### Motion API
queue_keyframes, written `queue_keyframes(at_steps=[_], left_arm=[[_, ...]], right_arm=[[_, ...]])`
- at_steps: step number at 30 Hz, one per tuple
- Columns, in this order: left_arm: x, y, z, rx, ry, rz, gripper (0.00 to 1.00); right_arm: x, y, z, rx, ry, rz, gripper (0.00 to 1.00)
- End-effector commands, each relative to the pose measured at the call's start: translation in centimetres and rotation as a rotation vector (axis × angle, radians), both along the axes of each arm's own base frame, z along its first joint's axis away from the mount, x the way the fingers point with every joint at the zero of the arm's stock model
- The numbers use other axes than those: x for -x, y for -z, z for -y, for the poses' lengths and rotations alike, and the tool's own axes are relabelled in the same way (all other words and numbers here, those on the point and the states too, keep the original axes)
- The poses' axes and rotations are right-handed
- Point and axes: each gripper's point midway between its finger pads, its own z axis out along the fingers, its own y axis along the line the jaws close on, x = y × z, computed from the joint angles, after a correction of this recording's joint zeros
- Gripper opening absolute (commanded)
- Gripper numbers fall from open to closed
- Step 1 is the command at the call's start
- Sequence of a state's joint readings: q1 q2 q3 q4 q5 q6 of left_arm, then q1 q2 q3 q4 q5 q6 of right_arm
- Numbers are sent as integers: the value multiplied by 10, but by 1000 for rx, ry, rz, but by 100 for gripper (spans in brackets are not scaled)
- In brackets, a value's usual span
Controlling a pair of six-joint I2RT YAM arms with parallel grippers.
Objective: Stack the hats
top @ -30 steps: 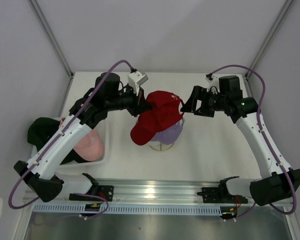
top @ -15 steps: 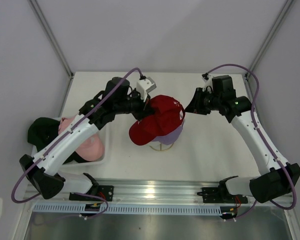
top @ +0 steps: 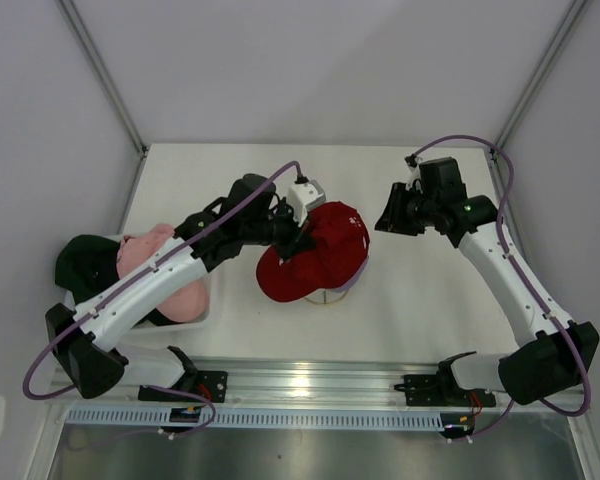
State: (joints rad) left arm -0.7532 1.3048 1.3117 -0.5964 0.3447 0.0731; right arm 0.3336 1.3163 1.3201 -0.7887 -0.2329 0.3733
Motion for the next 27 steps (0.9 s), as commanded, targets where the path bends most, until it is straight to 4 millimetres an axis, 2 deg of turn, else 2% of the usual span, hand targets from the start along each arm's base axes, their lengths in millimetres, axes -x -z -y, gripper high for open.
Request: queue_keyframes(at_steps=[1, 2, 4, 7, 8, 16, 22, 24, 25, 27], left_arm=[[7, -14, 17, 85, 30, 21, 1], [6, -15, 19, 94, 29, 28, 1], [4, -8, 18, 83, 12, 21, 1], [0, -6, 15, 69, -8, 31, 4], [0, -6, 14, 67, -13, 37, 7], [2, -16, 12, 103, -20, 60, 7], [6, -12, 12, 103, -6, 44, 7], [9, -10, 13, 104, 7, 36, 7], [10, -9, 13, 103, 9, 33, 8], [10, -6, 12, 96, 9, 29, 9]], right_arm=[[2, -24, -10, -68, -34, 73, 34], [5, -26, -13, -89, -50, 75, 39], [6, -30, -15, -106, -57, 89, 40], [9, -23, -17, -114, -69, 76, 40], [10, -16, -18, -113, -78, 57, 40], [11, 18, -19, -52, -87, 2, 37], [6, 17, -27, -53, -104, 18, 39], [5, 20, -27, -33, -97, 18, 33], [0, 23, -21, 3, -66, 19, 23], [-1, 32, -12, 59, -31, -17, 11]])
